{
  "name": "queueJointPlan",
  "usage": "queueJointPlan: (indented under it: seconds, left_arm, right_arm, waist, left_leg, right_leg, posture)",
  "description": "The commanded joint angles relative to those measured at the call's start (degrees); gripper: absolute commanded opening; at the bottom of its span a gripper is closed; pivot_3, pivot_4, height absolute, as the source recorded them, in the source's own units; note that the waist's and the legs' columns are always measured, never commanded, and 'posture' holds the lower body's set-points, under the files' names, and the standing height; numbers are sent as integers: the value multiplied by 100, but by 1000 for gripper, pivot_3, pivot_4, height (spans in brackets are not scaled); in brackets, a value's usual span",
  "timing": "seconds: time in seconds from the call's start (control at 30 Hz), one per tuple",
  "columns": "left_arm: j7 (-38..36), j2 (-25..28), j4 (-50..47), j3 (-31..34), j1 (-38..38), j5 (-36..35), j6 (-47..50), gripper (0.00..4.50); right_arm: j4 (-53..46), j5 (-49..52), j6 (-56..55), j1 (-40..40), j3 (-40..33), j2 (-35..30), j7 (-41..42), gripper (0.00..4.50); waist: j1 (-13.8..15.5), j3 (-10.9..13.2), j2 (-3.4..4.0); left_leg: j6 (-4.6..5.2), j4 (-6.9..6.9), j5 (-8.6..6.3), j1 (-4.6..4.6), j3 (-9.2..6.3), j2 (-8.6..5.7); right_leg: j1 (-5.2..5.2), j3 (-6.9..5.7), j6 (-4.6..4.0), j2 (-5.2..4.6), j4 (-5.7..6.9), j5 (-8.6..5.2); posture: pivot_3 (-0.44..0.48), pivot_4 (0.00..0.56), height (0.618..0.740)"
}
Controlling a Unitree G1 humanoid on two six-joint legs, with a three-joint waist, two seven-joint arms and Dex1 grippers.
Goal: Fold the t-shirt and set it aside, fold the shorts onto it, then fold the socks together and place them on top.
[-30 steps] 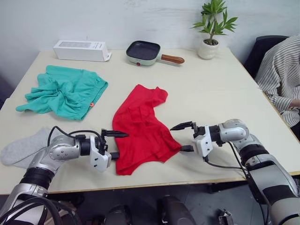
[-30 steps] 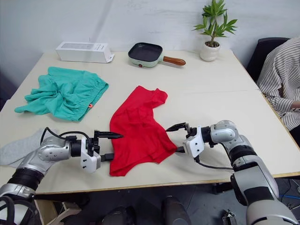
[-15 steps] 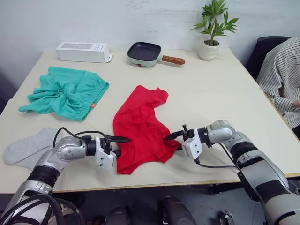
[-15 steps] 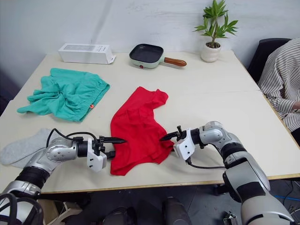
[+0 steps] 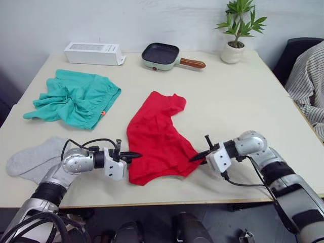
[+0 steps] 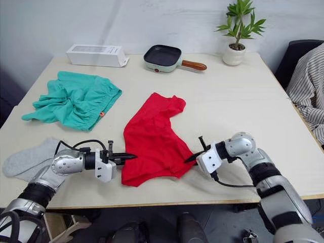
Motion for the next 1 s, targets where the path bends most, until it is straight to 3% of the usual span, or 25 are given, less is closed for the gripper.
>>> queueJointPlan:
  seconds: [0.03,0.23,0.47,0.77,0.9,1.0]
  left_arm:
    - [-404,246,-545,-25,486,-584,259,33]
    - [-728,687,-1591,151,1304,-1170,529,33]
    - [-871,977,-2695,341,2136,-1452,1052,33]
    - [-1274,1354,-3806,519,2792,-1855,2046,33]
    - [-1487,1646,-4418,751,2993,-2585,3089,33]
    - [-1485,1678,-4616,1008,2719,-3377,4217,33]
  right_arm:
    - [-1440,393,926,610,-45,-449,224,0]
    - [-3572,895,2518,1658,-256,-1096,137,0]
    - [-5178,1413,4132,2484,-465,-1747,149,0]
    - [-6230,2219,5468,3136,-861,-2303,408,0]
    - [-6412,2814,6120,3080,-1214,-2241,247,0]
    - [-6119,2904,6350,2728,-1461,-2129,188,0]
  waist:
    - [3,1,0]
    - [-2,13,-1]
    - [14,27,-15]
    - [12,36,-26]
    - [9,51,-42]
    - [15,59,-49]
  left_leg:
    - [-6,0,-3,-2,0,1]
    - [-49,-2,-22,-22,1,12]
    - [-29,35,-37,-84,-12,13]
    - [1,41,-57,-92,-16,11]
    - [-2,40,-58,-94,-17,11]
    - [-2,46,-58,-94,-17,9]
  right_leg:
    - [-1,0,4,1,0,-10]
    - [-27,5,7,15,2,-61]
    - [-66,1,7,11,8,-63]
    - [-73,-2,5,12,11,-62]
    - [-74,-2,4,14,10,-63]
    - [-73,-2,5,14,10,-62]
  posture:
    - [0,150,740]
    - [0,150,740]
    - [0,150,740]
    - [0,150,740]
    - [0,150,740]
    - [0,150,740]
